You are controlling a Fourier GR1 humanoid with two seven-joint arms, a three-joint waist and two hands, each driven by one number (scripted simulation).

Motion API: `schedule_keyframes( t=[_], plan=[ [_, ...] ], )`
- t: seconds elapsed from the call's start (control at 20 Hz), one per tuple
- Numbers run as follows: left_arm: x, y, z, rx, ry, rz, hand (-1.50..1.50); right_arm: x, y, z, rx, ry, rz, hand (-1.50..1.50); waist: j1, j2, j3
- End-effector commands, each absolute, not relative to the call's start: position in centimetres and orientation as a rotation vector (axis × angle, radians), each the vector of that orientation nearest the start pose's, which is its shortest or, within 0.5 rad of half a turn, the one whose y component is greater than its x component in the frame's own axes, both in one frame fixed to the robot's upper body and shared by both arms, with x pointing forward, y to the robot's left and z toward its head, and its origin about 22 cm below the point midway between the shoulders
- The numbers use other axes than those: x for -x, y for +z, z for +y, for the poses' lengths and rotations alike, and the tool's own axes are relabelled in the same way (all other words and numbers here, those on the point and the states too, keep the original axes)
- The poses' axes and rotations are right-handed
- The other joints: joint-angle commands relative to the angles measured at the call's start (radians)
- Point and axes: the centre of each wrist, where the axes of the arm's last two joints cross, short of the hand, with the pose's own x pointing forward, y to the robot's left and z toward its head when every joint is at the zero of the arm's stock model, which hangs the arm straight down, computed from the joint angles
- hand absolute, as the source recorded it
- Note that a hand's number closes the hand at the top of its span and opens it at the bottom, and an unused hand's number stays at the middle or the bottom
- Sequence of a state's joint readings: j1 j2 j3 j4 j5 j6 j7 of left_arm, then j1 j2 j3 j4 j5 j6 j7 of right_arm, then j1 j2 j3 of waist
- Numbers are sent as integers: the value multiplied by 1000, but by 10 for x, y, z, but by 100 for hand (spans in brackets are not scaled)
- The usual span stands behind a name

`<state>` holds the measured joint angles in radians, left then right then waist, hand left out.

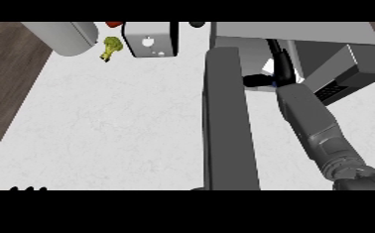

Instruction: Pick up the milk, place it into the microwave and close the microwave

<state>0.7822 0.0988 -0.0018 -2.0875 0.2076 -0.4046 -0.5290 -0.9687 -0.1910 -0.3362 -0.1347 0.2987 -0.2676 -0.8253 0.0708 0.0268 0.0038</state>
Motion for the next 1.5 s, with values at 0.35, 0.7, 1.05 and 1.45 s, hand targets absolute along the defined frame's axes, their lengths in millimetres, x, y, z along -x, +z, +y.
schedule_keyframes(
  t=[0.35, 0.7, 1.05, 1.45],
  plan=[
    [-77, 28, 246, 213, -79, -1915, -150, -377, -58, -254, 154, 284, -1894, -150, -61, -26, -3],
    [-99, 28, 212, 259, -146, -1884, -150, -340, -90, -276, 71, 267, -1845, -150, -90, -35, -5],
    [-128, 27, 201, 318, -268, -1796, 150, -308, -111, -260, -48, 211, -1893, -150, -122, -41, -7],
    [-152, 23, 162, 320, -386, -1766, 150, -252, -97, -307, -9, 215, -1890, -150, -120, -41, -7]
  ],
)
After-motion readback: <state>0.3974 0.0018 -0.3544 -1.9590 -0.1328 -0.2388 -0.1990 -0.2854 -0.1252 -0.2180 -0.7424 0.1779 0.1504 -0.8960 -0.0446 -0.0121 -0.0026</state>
